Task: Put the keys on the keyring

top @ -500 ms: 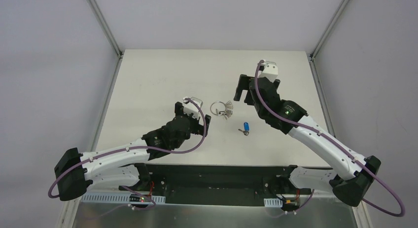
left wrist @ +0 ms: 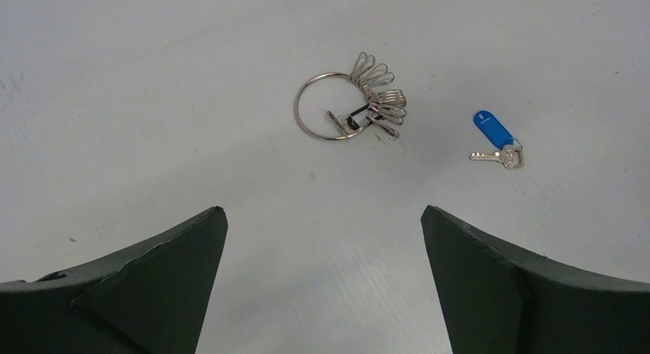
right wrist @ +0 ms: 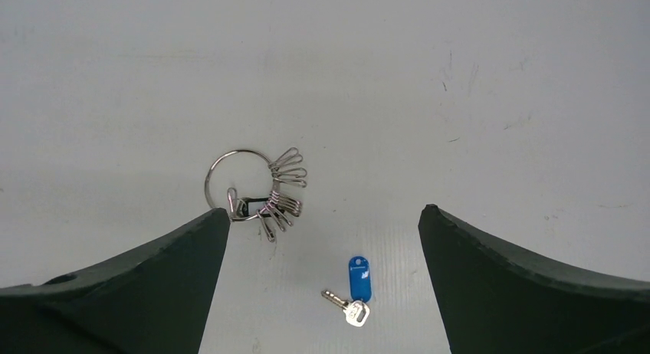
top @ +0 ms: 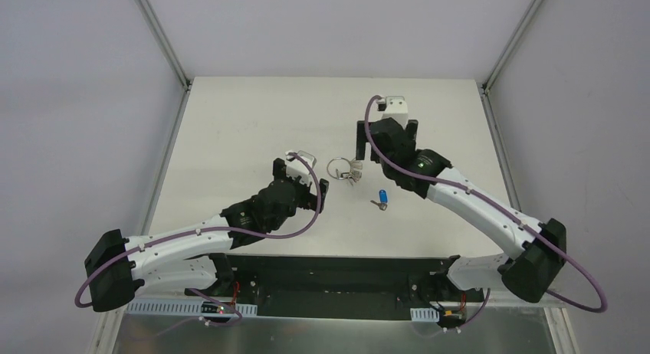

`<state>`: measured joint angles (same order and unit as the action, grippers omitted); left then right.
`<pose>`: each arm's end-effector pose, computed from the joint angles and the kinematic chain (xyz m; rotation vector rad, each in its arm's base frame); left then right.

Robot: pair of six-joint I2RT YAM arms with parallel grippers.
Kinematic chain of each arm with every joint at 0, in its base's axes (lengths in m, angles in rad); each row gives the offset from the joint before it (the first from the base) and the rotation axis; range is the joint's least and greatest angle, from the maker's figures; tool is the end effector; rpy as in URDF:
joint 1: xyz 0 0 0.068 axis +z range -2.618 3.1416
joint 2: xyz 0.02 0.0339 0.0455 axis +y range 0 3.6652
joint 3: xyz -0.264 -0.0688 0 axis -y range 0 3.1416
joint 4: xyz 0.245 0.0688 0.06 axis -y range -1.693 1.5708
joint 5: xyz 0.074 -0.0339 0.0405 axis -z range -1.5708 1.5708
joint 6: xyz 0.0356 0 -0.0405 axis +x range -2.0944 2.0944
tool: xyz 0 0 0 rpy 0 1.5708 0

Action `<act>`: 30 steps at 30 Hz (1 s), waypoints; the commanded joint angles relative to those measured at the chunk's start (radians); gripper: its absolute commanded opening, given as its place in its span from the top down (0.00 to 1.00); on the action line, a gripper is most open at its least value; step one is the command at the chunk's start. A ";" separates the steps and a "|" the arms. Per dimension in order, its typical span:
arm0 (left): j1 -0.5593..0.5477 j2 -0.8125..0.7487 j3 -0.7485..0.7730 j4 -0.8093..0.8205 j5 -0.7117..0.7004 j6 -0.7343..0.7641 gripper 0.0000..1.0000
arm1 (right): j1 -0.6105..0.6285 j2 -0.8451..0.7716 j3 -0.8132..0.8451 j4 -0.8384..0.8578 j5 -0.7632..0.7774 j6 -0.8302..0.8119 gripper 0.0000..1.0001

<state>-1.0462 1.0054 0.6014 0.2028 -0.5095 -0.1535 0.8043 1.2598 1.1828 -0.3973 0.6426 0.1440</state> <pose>0.1304 -0.1907 0.2743 0.4142 1.7161 -0.4249 0.2091 0.1864 0.3590 -0.2514 1.9289 -0.0329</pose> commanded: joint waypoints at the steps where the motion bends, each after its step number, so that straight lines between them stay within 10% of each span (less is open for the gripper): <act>1: 0.001 -0.027 -0.006 0.031 0.016 -0.016 0.00 | -0.032 0.113 0.008 0.044 -0.001 -0.097 0.01; 11: 0.002 -0.058 -0.023 0.039 0.002 -0.015 0.00 | -0.128 0.266 0.010 0.061 -0.346 -0.138 0.18; 17: 0.001 -0.047 -0.022 0.042 0.002 -0.011 0.00 | -0.128 0.304 0.005 0.028 -0.415 -0.138 0.40; 30: 0.001 -0.049 -0.027 0.051 0.016 -0.007 0.00 | -0.081 0.368 -0.062 0.104 -0.507 -0.007 0.55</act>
<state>-1.0462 0.9684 0.5800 0.2058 -0.5007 -0.1616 0.6903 1.6150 1.1194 -0.3336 0.1593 0.0856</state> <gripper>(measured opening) 0.995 0.462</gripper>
